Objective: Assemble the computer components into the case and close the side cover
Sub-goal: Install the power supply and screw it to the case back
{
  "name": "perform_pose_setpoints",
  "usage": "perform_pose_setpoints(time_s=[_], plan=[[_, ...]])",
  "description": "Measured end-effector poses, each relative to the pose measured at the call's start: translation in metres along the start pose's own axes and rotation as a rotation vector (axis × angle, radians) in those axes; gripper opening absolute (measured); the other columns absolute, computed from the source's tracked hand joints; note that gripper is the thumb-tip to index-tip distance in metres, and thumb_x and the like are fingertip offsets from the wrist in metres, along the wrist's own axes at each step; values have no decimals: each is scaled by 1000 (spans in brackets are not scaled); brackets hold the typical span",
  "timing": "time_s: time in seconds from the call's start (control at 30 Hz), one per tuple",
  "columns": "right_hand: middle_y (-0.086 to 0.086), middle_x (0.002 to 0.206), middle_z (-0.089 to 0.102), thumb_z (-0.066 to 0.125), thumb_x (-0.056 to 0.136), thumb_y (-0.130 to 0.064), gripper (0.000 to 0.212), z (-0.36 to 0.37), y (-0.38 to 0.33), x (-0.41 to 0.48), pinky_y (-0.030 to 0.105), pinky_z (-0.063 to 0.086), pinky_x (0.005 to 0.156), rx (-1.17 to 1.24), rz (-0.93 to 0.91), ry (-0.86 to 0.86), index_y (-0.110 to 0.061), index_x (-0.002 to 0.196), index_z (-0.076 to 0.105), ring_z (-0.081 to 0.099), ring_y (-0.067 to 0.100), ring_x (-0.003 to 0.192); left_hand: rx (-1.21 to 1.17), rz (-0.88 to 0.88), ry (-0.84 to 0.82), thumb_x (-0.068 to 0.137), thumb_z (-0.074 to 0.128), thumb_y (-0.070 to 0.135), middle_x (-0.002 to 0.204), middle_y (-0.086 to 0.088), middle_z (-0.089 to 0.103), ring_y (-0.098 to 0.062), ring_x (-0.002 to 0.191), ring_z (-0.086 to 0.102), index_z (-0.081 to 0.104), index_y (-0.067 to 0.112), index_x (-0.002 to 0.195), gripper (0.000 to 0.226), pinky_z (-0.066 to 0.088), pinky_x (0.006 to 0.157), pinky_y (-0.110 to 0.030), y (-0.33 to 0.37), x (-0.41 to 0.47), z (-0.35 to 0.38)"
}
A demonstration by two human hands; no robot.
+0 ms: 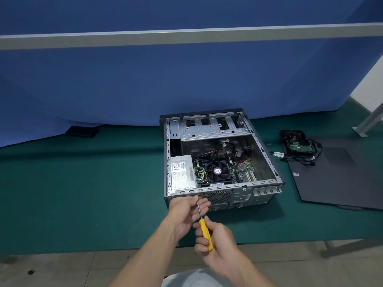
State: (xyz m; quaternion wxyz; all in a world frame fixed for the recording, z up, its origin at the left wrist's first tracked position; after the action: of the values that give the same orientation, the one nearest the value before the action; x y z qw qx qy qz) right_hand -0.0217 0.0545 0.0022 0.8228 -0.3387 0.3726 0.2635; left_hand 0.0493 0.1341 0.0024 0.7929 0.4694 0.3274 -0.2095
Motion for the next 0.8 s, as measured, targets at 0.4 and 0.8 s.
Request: perform_pose_setpoints(time_s=[0.4, 0.8], plan=[[6, 57, 51, 51, 99, -24, 29, 5, -3, -3, 20, 24, 36, -139, -42, 45, -2, 82, 60, 38, 11, 43, 10, 12, 46, 92, 58, -3, 86, -24, 73, -29, 79, 74, 62, -13, 99, 13, 58, 55, -26, -1, -3, 0], [2, 58, 51, 52, 99, -24, 26, 5, -4, -1, 21, 23, 39, -264, -84, 32, -6, 83, 61, 36, 9, 44, 22, 20, 38, 91, 60, -4, 87, -24, 72, -28, 78, 74, 62, -13, 96, 11, 58, 56, -24, 2, -3, 0]])
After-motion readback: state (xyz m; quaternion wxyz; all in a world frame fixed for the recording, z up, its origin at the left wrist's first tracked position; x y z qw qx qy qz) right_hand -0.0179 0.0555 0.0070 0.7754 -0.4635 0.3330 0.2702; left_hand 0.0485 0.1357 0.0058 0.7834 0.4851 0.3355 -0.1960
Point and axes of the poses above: each hand's wrist, its own x-axis towards the middle knuckle, its own z-axis out of the palm, y = z × x, the point moved 6 cm from there along x, towards the middle knuckle
